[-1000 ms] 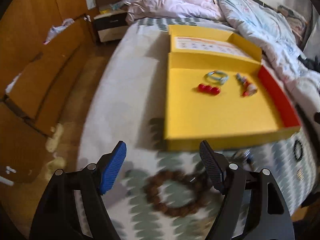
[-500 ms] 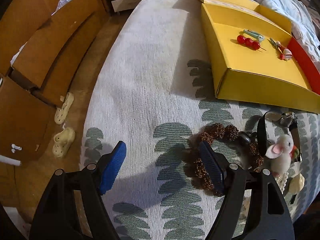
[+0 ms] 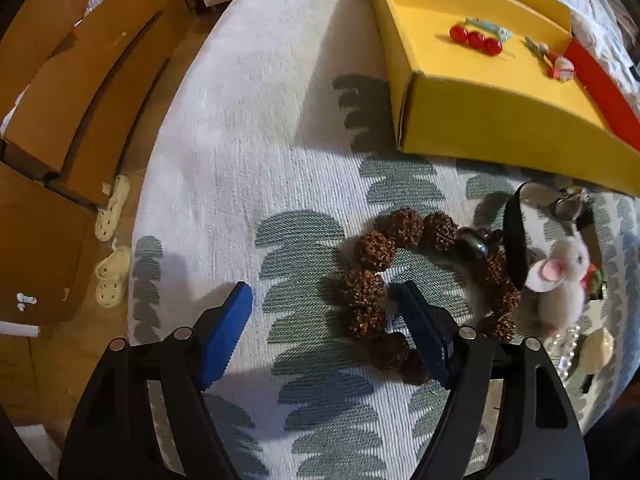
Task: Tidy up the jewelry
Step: 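Move right tool to black bead bracelet while left tool approaches brown rudraksha bracelet, then grasp black bead bracelet with right tool while left tool grasps rudraksha bracelet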
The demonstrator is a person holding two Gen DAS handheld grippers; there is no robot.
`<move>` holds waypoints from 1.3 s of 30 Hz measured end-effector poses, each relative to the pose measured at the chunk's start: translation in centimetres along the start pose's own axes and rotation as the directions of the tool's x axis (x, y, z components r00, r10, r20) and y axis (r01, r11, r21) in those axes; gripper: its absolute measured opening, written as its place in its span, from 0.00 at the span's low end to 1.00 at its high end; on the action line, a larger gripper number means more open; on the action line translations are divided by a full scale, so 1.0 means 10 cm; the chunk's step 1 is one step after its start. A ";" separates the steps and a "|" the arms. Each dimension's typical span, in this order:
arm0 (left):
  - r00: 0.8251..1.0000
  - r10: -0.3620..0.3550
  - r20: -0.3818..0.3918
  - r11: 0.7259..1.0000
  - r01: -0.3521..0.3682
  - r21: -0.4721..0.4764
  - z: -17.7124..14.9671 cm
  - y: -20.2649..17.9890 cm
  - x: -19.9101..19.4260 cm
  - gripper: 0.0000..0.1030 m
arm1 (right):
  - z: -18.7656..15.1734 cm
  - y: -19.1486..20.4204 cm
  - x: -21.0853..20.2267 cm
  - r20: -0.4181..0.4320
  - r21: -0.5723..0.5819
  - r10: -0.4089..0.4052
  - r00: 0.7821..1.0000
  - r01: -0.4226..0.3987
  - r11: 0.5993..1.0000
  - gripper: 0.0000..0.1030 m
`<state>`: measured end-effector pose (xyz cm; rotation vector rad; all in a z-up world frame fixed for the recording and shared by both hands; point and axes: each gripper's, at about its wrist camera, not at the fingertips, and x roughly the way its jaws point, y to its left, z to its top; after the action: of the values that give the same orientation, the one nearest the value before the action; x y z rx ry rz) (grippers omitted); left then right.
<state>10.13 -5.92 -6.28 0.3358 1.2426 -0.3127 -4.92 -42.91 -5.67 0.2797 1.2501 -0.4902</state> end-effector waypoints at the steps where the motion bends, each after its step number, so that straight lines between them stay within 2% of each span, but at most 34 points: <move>1: 1.000 0.015 0.006 1.000 -0.015 0.009 0.00 -0.03 0.00 0.73 | 0.01 0.00 0.01 0.000 0.002 -0.001 1.000 0.001 1.000 0.82; 8: 0.999 0.038 0.012 0.999 -0.038 0.016 0.01 -0.07 0.02 0.73 | 0.04 -0.02 0.09 -0.008 0.026 0.005 1.000 -0.004 1.000 0.78; 13: 0.999 0.033 0.018 0.999 -0.033 0.034 0.00 -0.14 -0.03 0.60 | 0.05 -0.08 0.05 -0.010 0.042 0.001 1.000 -0.001 0.999 0.64; 15: 0.999 0.030 0.019 0.999 -0.030 0.042 0.00 -0.17 -0.04 0.56 | 0.05 -0.11 0.05 -0.010 0.048 0.001 1.000 -0.001 0.999 0.55; 16: 1.000 0.024 0.019 0.999 -0.025 0.045 0.00 -0.17 -0.04 0.50 | 0.05 -0.12 0.04 -0.008 0.052 0.003 1.000 -0.003 0.999 0.52; 18: 1.000 -0.001 0.015 0.999 0.000 0.045 0.00 -0.19 -0.06 0.40 | 0.05 -0.15 0.01 -0.002 0.063 0.000 1.000 0.000 0.998 0.38; 20: 1.000 -0.014 0.013 0.999 0.013 0.041 -0.01 -0.17 -0.06 0.32 | 0.05 -0.18 0.01 0.000 0.070 0.004 1.000 -0.004 0.998 0.31; 23: 0.999 -0.033 0.010 0.999 0.033 0.033 0.00 -0.17 -0.07 0.22 | 0.06 -0.20 0.01 0.001 0.075 0.011 1.000 -0.011 0.997 0.26; 26: 0.998 -0.056 0.006 0.998 0.056 0.019 0.01 -0.15 -0.07 0.21 | 0.06 -0.21 0.00 0.006 0.078 0.021 1.000 -0.021 0.997 0.21; 32: 0.992 -0.123 0.008 0.992 0.124 -0.028 0.05 -0.02 -0.12 0.21 | 0.03 -0.25 -0.07 0.021 0.103 0.061 0.998 -0.063 0.993 0.20; 39: 0.983 -0.172 0.068 0.985 0.174 -0.022 0.04 0.01 -0.35 0.21 | 0.00 -0.28 -0.35 0.090 0.107 0.094 0.991 -0.104 0.989 0.20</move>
<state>9.45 -5.85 -2.84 0.1916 1.2120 -0.4515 -7.13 -44.66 -2.13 0.4095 1.1224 -0.4821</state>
